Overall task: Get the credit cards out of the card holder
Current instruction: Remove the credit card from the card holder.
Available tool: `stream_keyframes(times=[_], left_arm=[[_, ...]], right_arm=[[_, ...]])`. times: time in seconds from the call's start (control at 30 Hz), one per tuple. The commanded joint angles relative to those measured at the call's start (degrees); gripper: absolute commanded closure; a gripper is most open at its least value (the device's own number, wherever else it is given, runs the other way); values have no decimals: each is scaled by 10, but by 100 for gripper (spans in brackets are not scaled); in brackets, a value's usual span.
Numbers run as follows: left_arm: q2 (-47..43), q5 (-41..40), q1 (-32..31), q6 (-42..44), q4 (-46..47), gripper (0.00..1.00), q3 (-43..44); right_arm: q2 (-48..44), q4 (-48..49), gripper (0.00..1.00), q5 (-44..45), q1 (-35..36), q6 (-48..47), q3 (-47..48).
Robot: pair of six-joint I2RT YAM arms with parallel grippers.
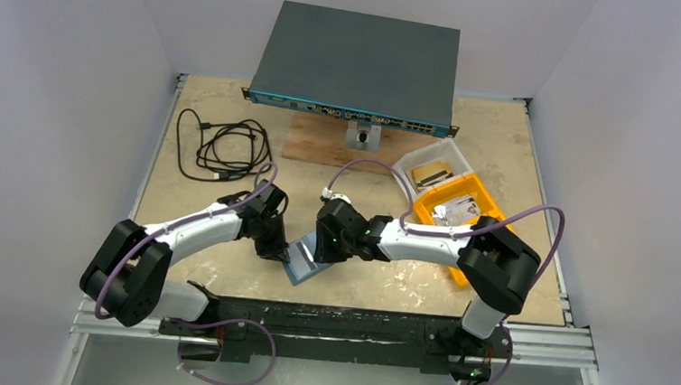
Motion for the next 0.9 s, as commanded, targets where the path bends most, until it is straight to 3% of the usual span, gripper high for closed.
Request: stream_keyframes(times=[0.0, 0.47, 0.87], left_arm=[[19, -13, 5, 13, 15, 96, 8], [64, -18, 22, 27, 16, 100, 15], [75, -18, 25, 33, 12, 100, 27]], right_arm=[[-3, 18, 77, -36, -1, -7, 35], [24, 56, 68, -72, -51, -22, 17], [49, 85, 71, -113, -59, -41, 16]])
